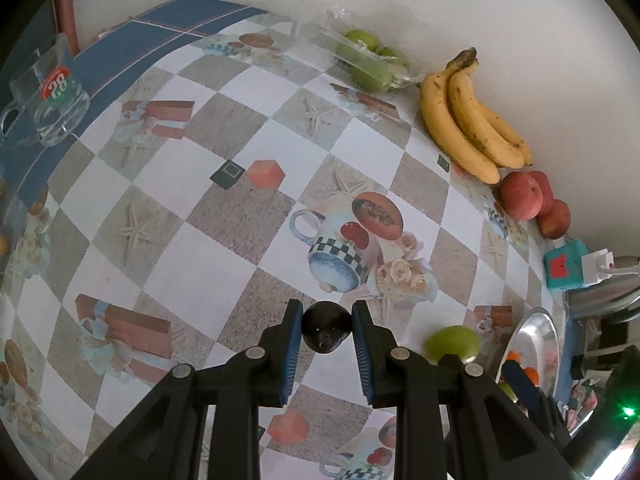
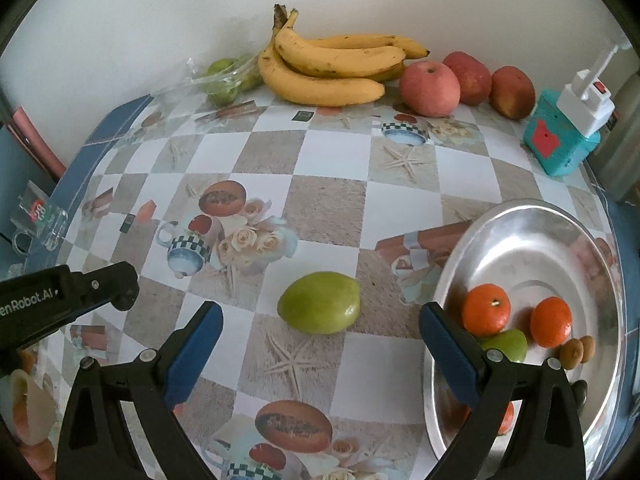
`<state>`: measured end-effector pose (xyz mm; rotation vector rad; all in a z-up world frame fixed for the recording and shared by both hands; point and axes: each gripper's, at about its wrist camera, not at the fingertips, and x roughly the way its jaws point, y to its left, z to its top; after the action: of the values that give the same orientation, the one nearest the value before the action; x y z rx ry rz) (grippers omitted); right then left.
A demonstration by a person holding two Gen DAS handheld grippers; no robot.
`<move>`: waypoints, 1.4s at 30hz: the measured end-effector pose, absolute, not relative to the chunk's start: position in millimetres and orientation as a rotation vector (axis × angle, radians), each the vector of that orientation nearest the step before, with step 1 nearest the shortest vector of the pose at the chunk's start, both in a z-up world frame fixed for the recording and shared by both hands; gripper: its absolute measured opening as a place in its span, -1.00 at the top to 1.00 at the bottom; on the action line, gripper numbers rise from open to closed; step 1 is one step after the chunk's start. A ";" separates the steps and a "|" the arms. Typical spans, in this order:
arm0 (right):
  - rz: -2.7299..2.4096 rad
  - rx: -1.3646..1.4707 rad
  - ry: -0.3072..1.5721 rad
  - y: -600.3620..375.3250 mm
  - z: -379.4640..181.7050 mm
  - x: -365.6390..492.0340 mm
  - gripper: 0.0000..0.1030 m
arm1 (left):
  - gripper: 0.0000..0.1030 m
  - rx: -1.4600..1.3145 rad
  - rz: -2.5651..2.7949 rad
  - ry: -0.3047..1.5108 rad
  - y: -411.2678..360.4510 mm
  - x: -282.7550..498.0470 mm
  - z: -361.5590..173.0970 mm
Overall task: Organize fruits
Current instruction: 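Grasp the green mango with the right gripper while the left gripper lifts the plum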
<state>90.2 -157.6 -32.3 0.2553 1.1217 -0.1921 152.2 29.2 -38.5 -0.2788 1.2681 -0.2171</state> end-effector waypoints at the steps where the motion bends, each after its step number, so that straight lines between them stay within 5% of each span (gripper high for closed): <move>1: -0.191 0.251 1.125 -156.8 -34.0 91.4 -0.90 | 0.48 -0.282 -0.217 1.269 29.4 152.4 -38.9; 4: -0.178 0.249 1.118 -154.2 -37.8 94.9 -0.85 | 0.48 -0.288 -0.216 1.274 29.7 153.0 -40.3; 7: -0.177 0.209 1.110 -149.4 -38.9 98.7 -0.53 | 0.48 -0.292 -0.216 1.281 29.5 153.4 -41.8; 14: -0.162 0.147 1.163 -139.7 -55.0 104.3 -0.37 | 0.48 -0.291 -0.222 1.289 26.5 153.5 -44.2; 23: -0.175 0.073 1.204 -134.9 -69.4 103.3 -0.30 | 0.48 -0.296 -0.222 1.300 24.8 153.4 -47.3; 28: -0.191 0.057 1.196 -134.5 -67.6 103.5 -0.10 | 0.48 -0.294 -0.221 1.299 24.9 153.4 -47.1; 42: -0.160 0.108 1.185 -134.2 -63.8 101.7 -0.10 | 0.48 -0.281 -0.215 1.297 25.1 152.6 -48.1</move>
<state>101.7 -134.2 -63.8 0.1076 1.1854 -0.1604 152.6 25.1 -48.1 -0.2813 1.2972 -0.2154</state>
